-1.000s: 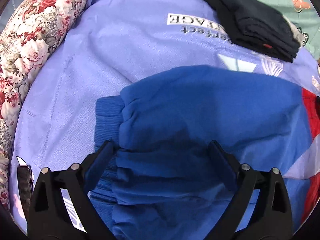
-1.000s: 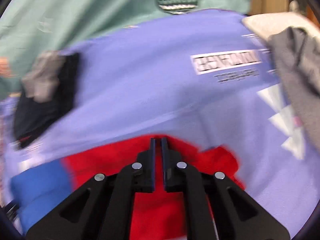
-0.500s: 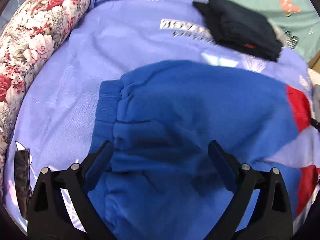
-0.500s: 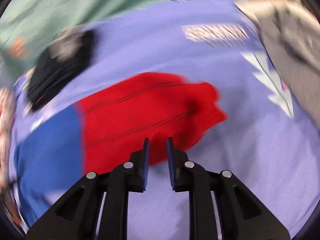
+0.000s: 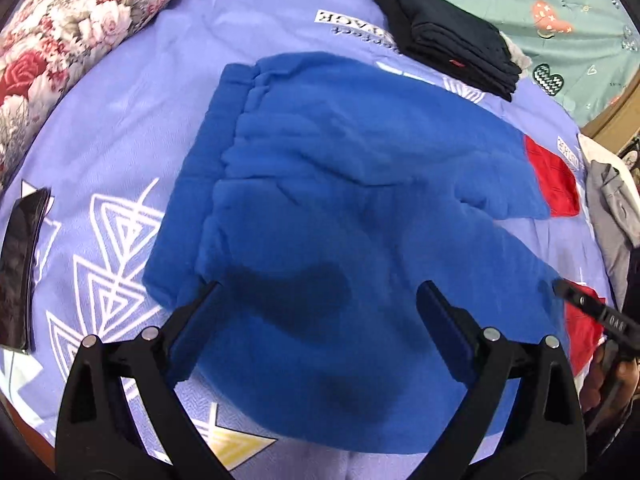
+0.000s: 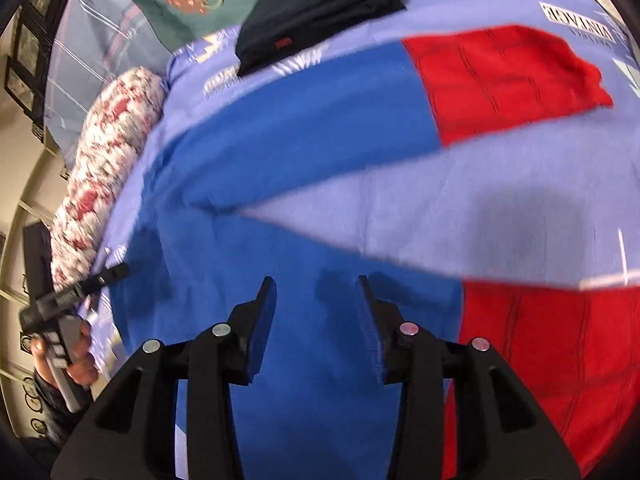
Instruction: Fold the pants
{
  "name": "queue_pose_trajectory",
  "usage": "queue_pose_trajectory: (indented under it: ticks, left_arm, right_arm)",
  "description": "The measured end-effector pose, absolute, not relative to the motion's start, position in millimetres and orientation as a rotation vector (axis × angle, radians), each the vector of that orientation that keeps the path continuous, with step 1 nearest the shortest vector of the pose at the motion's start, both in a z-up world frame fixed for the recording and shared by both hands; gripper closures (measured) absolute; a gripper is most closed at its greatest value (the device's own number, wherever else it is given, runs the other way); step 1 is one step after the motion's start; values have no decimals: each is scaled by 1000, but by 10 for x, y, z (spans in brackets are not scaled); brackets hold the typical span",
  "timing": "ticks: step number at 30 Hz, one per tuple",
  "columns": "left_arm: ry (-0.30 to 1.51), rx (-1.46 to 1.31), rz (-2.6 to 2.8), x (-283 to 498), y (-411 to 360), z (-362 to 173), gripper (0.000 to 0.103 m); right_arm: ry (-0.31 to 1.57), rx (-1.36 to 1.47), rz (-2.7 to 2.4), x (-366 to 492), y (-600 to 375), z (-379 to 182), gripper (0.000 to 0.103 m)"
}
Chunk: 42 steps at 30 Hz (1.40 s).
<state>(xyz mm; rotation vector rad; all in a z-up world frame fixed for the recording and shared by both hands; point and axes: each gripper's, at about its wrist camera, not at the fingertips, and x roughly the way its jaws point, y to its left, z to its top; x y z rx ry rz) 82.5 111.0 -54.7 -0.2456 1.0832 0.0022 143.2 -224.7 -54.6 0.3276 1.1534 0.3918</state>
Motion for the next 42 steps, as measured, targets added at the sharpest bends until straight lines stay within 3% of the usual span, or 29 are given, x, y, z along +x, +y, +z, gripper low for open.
queue_pose_trajectory:
  ticks: [6,16,24,25,27,28,36,37,38,42]
  left_arm:
    - [1110,-245,66,899,1200,-612,6]
    - [1079,-354,95,567,1605,-284,6]
    - [1170,-474,130,536,1802,-546,7]
    - [1183,-517,118,550,1802,-594,11]
    - [1184,-528,74,584,1744,-620,33]
    - [1193,-510,49,612,1698,-635,51]
    - [1227,-491,60,668,1641,-704,54]
    - [1219,-474,73,664,1640,-704,64]
    - [1217,-437,113,664,1640,-708,92]
    - [1183,-351,146,599,1658,-570,97]
  right_arm:
    - [1146,265,294,1161,-2455,-566,58]
    - [1074,183,172,992,-2685,-499,56]
    - [1062,285,202,945,-2920,-438,56]
    - [1062,302,201,938,-2957,-445,56]
    - [1055,295,182,916,-2993,-443,55]
    - [1051,281,173,909,-2985,-441,52]
    - [1026,239,226,867,-2847,-391,47]
    - [1027,242,230,869,-2838,-396,47]
    - [1029,243,235,872,-2828,-400,47]
    - [1047,210,269,870,-2721,-399,47]
